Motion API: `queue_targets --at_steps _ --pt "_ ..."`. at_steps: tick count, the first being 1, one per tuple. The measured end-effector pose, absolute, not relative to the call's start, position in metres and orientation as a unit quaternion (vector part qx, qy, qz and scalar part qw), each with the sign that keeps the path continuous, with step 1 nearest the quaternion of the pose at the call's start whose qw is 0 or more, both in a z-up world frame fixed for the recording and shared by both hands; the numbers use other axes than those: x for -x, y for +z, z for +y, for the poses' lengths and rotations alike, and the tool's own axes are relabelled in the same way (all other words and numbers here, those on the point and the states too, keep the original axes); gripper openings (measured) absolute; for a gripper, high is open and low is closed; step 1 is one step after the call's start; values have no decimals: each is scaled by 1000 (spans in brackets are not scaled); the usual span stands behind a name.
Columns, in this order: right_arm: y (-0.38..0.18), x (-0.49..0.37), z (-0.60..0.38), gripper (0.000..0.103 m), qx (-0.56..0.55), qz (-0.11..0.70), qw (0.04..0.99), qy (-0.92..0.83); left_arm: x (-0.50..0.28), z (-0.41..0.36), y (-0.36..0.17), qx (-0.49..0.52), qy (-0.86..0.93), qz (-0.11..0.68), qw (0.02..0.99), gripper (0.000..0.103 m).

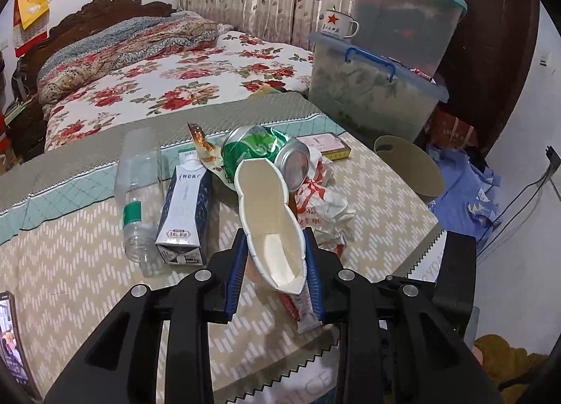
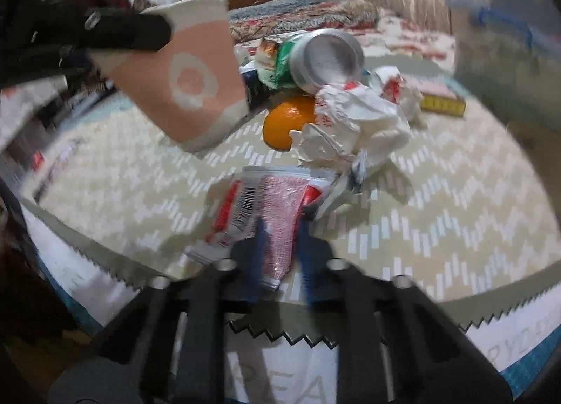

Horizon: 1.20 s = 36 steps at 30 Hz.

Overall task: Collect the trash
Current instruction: 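Carry cup and wrapper to the beige bin and open both tools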

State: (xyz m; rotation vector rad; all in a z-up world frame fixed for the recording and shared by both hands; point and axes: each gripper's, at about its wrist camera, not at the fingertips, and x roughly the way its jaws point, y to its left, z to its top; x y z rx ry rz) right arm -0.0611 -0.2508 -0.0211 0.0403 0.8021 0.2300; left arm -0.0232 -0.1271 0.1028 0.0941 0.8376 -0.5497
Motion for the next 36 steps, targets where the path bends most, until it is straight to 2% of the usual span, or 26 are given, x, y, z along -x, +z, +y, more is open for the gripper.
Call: queue_targets --at_steps 4,14,27,33,34,35,36 --pt "-18 69 -265 5 -60 382 914 124 25 -125 106 -41 -276 400 873 30" --pt "9 96 -349 5 -156 324 932 45 31 -168 115 -62 -340 396 851 30" --pt "18 83 -512 5 -244 277 924 -102 -17 -348 104 -102 -450 382 801 30" --pt "3 56 -571 6 -270 290 906 -150 -51 -434 79 -101 -463 399 785 39" --pt "0 53 -576 8 -274 292 904 -150 -58 -447 71 -101 -458 405 785 39" --pt "-5 49 -582 9 -288 302 898 -141 -62 -455 67 -103 -451 410 786 43" --pt "-8 46 -586 9 -298 306 894 -135 -66 -463 62 -107 -445 415 786 50"
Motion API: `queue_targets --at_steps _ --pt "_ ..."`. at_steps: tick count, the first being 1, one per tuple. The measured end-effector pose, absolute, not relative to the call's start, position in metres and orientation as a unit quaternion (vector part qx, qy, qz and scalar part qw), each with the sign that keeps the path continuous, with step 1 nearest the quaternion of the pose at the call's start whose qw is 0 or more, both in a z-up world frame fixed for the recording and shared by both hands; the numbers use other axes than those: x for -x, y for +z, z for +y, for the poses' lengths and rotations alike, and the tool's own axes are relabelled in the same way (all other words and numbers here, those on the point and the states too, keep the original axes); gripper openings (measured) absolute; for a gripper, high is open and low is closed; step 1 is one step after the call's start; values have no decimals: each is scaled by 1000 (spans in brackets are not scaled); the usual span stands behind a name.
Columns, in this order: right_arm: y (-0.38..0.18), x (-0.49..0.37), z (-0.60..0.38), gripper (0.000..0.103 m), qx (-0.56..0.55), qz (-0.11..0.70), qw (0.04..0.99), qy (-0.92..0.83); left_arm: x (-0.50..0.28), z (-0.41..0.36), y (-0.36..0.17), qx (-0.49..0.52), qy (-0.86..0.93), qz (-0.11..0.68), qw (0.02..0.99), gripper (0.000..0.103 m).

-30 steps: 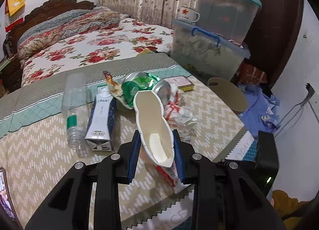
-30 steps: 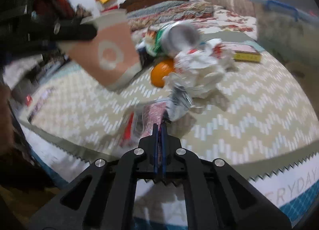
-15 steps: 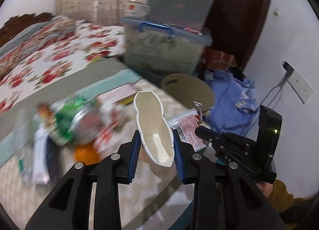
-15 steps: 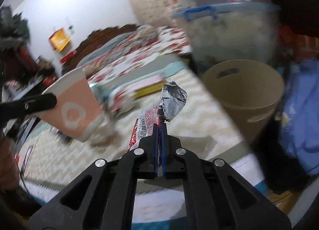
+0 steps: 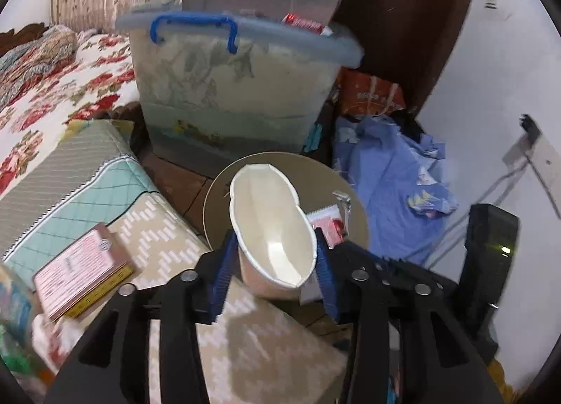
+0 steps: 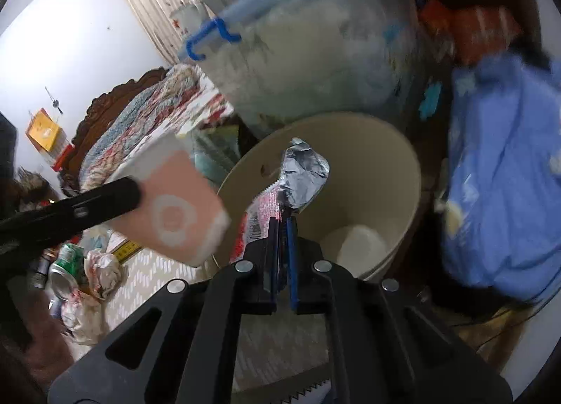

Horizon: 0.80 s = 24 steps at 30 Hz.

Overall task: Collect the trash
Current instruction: 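Carry cup and wrapper to the beige bin and open both tools, then return the right tool to the bed and grasp the green soda can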

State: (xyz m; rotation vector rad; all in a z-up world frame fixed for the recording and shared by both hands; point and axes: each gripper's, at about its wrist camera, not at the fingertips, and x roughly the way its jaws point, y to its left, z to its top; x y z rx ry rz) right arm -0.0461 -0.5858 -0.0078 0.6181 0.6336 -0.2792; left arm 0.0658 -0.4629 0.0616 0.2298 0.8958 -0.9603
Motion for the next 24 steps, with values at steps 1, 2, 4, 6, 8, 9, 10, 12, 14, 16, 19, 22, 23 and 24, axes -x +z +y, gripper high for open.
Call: queue_targets --at_steps 1,2,4,6,8,9,10,12,14,16,19,22,23,24 --pt "-11 44 -590 9 -311 309 889 -128 -69 -468 57 -110 -441 419 786 55" --pt "-13 44 -591 8 -319 310 887 -126 -72 -472 53 -113 -435 420 788 64" --pt "-17 43 -598 9 -330 308 884 -123 -74 -472 51 -114 -425 420 794 66" --pt "-16 46 -598 9 -332 301 886 -122 -74 -466 53 -112 -427 418 794 66" --pt "-16 47 -597 9 -331 299 887 -123 -69 -454 62 -107 -426 412 798 67" --pt "-16 46 -598 9 -331 298 887 -123 -65 -445 67 -101 -428 409 799 68" --pt "-15 47 -597 9 -331 298 887 -122 -63 -437 73 -95 -431 406 800 69" --pt "-15 45 -594 24 -333 298 887 -116 -55 -412 86 -82 -434 397 805 72" --pt "-15 41 -595 79 -335 297 887 -115 -47 -387 97 -73 -435 387 810 73" --pt "-13 37 -596 85 -330 292 889 -124 -38 -355 110 -64 -430 376 818 73" --pt "1 33 -592 84 -307 288 896 -137 -30 -297 129 -45 -413 353 838 73" --pt "16 37 -583 84 -300 270 905 -131 -26 -230 147 -17 -381 330 863 77" --pt "22 39 -576 84 -293 265 909 -130 -28 -205 153 -5 -360 325 875 78" --pt "28 41 -569 85 -287 264 912 -125 -29 -177 157 9 -333 321 887 78"
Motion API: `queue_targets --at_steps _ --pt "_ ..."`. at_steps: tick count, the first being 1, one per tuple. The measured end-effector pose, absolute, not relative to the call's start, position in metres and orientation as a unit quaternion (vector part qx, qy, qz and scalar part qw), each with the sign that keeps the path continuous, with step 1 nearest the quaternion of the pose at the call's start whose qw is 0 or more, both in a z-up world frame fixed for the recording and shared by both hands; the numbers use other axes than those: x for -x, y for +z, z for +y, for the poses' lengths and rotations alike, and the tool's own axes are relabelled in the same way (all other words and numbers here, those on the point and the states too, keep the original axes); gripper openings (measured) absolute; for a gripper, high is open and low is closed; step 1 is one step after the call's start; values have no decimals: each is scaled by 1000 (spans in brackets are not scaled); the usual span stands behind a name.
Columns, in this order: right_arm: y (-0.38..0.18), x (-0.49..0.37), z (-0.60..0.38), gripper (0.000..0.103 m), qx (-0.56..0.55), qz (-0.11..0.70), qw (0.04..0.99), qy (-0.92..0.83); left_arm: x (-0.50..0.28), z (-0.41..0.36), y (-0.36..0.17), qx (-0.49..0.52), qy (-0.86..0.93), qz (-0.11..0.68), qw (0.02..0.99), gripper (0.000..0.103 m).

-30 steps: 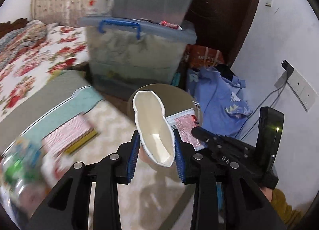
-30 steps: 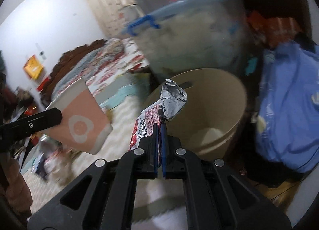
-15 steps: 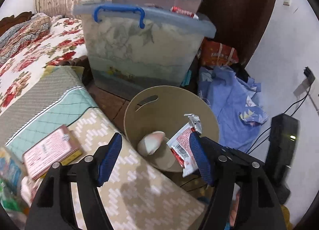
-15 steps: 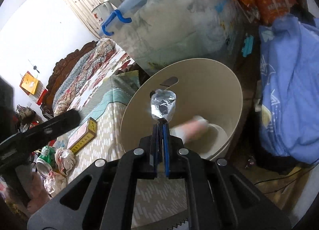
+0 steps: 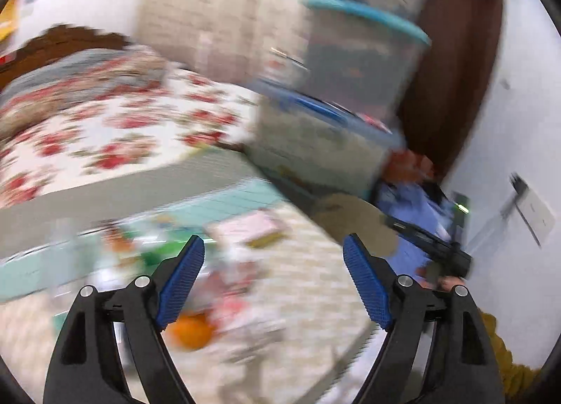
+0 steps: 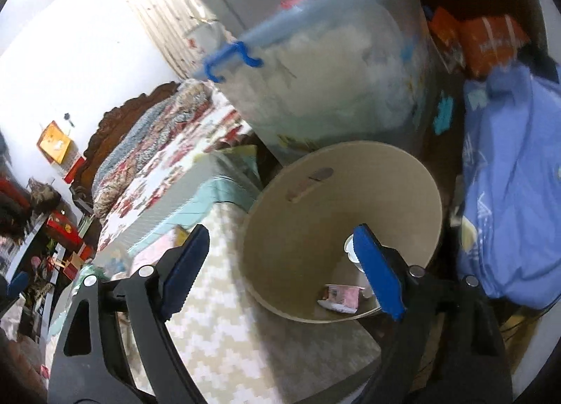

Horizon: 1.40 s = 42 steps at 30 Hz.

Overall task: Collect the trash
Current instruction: 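Return the right tool to the bed and grasp the green soda can, then grasp the white-red plastic bag with the left tool while the right holds the can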

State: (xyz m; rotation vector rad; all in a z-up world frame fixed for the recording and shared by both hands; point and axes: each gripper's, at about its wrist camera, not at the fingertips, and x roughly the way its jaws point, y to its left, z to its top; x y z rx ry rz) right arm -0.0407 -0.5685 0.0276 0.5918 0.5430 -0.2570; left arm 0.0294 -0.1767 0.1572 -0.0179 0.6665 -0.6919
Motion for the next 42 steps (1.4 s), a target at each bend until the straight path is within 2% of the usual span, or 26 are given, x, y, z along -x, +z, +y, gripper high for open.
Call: queue_targets --at_steps 3,8,11,13,16,19,23,26,34,35,37,42 --pt "39 39 -545 92 -290 274 913 -91 -34 -107 163 46 -257 319 911 78" --pt "50 27 -496 91 -296 299 907 3 -36 -17 161 95 -161 320 929 78" --pt "50 17 -458 80 -280 319 904 47 -35 18 156 104 -126 327 931 78" --pt "47 11 -431 69 -265 333 902 68 -32 32 149 108 -117 333 929 78" --pt "39 3 -400 63 -255 352 896 93 -28 40 140 108 -123 343 925 78" --pt "35 -7 -379 61 -245 367 891 101 -26 33 131 89 -138 348 923 78" --pt "46 -29 -351 63 -217 374 894 113 -27 21 119 72 -171 348 919 77" --pt "51 -56 -341 70 -217 384 889 122 -25 10 109 70 -198 359 909 76" --pt "48 -153 -334 69 -195 454 859 135 -23 -28 92 21 -233 371 899 76" --pt "44 -160 -334 67 -199 466 851 139 -24 -35 90 12 -236 369 899 76" --pt "35 -166 -331 48 -215 486 832 158 -28 -50 87 -7 -242 368 898 76" --pt "29 -143 -320 30 -204 481 833 179 -50 -88 67 -59 -237 384 891 71"
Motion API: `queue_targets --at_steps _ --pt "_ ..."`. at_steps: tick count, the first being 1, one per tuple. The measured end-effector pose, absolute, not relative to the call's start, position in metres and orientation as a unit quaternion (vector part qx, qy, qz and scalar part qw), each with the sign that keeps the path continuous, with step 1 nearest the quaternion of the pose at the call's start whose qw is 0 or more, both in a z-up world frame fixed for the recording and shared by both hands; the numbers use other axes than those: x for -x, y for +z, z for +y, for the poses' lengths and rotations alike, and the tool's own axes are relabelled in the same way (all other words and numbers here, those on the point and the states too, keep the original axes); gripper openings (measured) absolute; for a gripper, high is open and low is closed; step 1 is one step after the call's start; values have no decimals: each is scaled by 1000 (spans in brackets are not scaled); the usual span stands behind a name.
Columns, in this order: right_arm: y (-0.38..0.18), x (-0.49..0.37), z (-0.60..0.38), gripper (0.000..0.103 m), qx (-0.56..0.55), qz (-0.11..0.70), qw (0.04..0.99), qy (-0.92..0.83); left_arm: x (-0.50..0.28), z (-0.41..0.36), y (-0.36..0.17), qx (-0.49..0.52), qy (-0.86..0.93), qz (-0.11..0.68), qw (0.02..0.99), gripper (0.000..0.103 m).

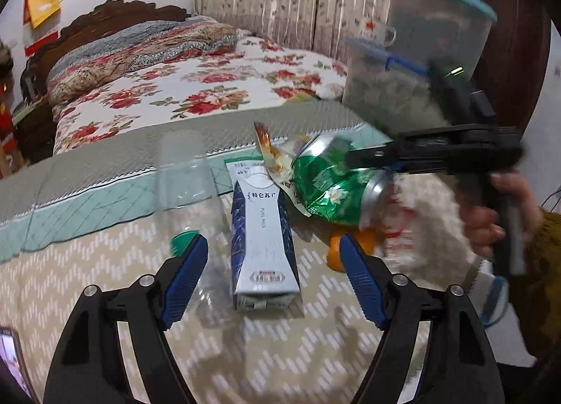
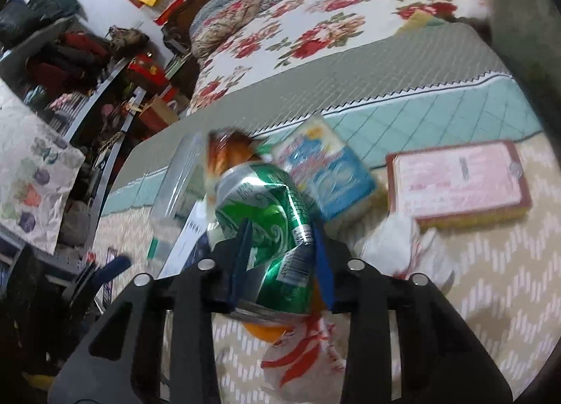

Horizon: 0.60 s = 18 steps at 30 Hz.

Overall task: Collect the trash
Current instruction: 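Grasp the white-red plastic bag with the left tool while the right holds the can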

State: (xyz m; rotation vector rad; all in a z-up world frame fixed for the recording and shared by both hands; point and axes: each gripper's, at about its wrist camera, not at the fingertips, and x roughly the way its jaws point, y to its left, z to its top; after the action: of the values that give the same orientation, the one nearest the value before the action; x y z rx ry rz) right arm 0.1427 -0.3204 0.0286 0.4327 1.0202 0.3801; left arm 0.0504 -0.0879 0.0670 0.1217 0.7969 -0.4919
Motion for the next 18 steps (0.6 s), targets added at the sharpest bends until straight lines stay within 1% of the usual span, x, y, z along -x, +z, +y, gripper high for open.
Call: queue_targets --at_steps 4,6,11,14,18 --pt "40 -113 -319 22 -217 451 845 191 -68 -102 48 -75 -223 404 884 70" --pt "45 -99 -319 20 -226 439 847 197 -76 -104 41 -75 -216 416 880 68" --pt "54 -52 -331 20 -275 389 856 199 -75 -101 44 -67 -221 413 881 68" --pt "52 -18 -349 20 -318 361 855 193 -72 -100 49 -71 -221 407 883 63" --pt "44 25 -384 20 -373 328 852 167 -64 -99 60 -56 -226 401 886 65"
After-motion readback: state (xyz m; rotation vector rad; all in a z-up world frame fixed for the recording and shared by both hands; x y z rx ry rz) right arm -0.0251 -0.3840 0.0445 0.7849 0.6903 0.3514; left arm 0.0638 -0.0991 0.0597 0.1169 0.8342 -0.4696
